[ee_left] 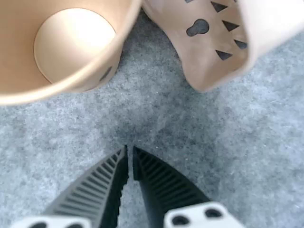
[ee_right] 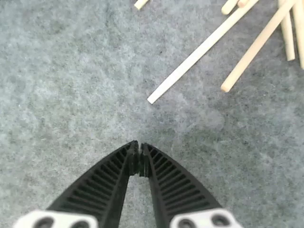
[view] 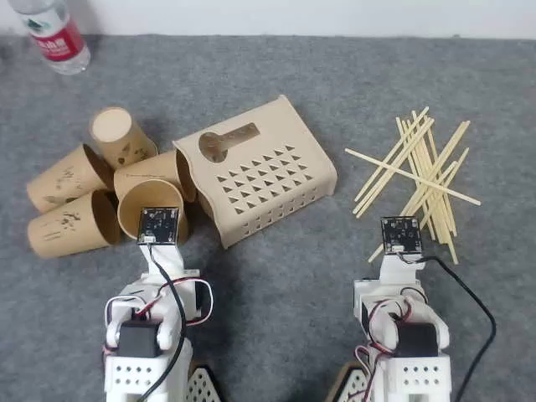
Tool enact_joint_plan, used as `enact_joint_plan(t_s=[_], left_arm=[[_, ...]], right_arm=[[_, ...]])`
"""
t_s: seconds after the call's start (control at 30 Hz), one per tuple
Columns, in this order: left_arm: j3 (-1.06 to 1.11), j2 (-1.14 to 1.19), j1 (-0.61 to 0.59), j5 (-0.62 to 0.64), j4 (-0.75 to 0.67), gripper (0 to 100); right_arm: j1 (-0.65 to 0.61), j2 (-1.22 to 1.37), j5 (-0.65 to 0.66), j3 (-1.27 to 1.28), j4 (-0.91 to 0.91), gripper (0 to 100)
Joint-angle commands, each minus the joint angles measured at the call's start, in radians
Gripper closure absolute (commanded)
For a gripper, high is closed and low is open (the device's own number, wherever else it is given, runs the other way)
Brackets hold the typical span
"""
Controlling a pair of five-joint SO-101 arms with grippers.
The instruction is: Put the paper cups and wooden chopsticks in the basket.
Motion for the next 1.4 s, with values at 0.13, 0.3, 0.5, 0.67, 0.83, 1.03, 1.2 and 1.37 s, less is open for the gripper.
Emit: enact_joint_plan(t_s=[0.13, 0.3, 0.5, 0.67, 0.83, 1.03, 1.2, 1.37], left_arm=[[-0.005, -0.011, 0.003, -0.002, -0.018, 99], [-0.005, -0.011, 0.003, -0.002, -0.018, 99], [-0.005, -0.011, 0.005, -0.002, -0.018, 99], [-0.005, -0.011, 0.023, -0.003, -0.018, 99], [-0.005, -0.011, 0.109, -0.002, -0.018, 99], [-0.005, -0.011, 0.169, -0.002, -0.018, 99], [-0.005, -0.011, 0.167, 0.0, -0.018, 99], [-0.005, -0.011, 0.163, -0.005, -0.018, 99]], right_arm=[[0.01, -0.01, -0.003, 0.014, -0.022, 99.1], [0.01, -0.01, -0.003, 0.014, -0.022, 99.1], [0.01, -0.01, -0.003, 0.014, -0.022, 99.1], [0.01, -0.01, -0.003, 0.014, -0.022, 99.1], [-0.024, -0.01, -0.003, 0.014, -0.022, 99.1], [-0.028, -0.01, -0.005, 0.014, -0.022, 99.1], [-0.028, -0.01, -0.003, 0.014, -0.022, 99.1], [-0.028, -0.01, -0.003, 0.014, -0.022, 99.1]])
